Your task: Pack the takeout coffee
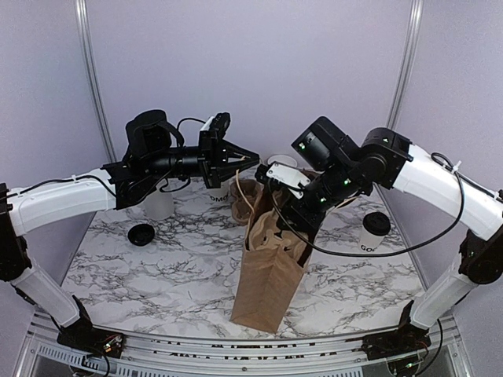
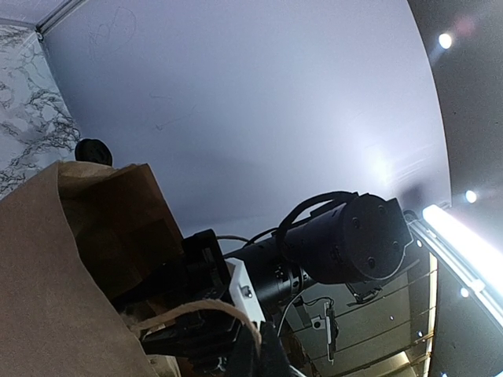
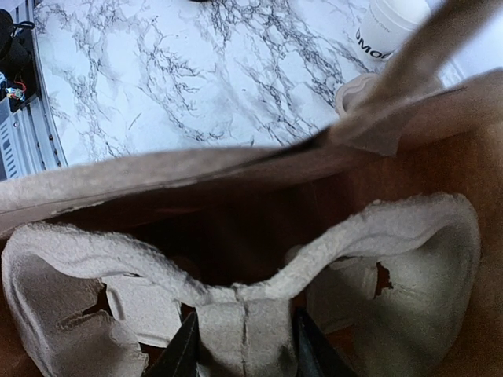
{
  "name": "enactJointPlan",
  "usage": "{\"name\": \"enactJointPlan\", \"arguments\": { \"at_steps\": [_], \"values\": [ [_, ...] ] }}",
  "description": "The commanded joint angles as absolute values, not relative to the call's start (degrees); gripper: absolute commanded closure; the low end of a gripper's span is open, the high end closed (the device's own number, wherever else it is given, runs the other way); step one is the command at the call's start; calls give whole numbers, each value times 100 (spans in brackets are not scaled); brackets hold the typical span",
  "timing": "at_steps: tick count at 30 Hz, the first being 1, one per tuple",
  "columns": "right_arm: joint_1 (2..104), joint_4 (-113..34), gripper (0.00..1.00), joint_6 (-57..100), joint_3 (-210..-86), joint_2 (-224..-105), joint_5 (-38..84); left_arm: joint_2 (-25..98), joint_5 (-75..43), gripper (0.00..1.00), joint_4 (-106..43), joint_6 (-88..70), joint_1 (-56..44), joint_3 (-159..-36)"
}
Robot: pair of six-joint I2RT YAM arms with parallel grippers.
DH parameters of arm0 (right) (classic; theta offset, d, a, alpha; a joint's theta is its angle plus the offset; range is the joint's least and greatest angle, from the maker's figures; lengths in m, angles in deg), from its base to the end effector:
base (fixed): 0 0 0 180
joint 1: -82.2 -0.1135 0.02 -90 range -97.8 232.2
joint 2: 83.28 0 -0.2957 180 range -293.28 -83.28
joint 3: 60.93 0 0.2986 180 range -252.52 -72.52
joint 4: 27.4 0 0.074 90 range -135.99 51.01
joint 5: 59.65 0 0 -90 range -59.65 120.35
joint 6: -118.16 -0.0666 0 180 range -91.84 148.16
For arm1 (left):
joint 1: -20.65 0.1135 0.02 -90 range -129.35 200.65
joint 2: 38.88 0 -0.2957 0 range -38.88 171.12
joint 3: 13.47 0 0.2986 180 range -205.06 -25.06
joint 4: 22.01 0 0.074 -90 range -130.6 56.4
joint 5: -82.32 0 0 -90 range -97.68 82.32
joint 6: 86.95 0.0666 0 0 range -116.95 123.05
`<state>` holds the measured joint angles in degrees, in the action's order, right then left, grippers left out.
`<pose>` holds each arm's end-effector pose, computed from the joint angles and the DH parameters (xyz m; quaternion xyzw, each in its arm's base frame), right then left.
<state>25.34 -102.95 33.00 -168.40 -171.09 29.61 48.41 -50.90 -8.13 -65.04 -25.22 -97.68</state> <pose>0.2009 0.3092 0.3930 -0.4919 0.8198 0.1342 0.2609 0.2629 -0.3365 0.4158 0.1643 0.6362 -0.7286 0.1935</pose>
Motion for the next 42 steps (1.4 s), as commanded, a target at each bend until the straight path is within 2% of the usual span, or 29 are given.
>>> {"name": "enactJointPlan", "arguments": {
  "at_steps": [1,9,17,32,42],
  "values": [
    [2568,-10194,66,3389,-16978,-17068,3001,4778,-5191,100,-565,-6417,-2558,-9780],
    [2568,-10187,63,3402,-16964,-17053,2999,4785,-5185,100,-565,-6424,-2558,-9756],
    [2568,-10221,44,3394,-17030,-17049,3031,4793,-5191,100,-565,-6435,-2558,-9765],
    [2526,-10274,42,3313,-17403,-17100,3133,4782,-5183,100,-565,-6445,-2558,-9753],
    [2516,-9921,33,3092,-17709,-17015,3247,4787,-5180,100,-565,-6436,-2558,-9716]
  ]
}}
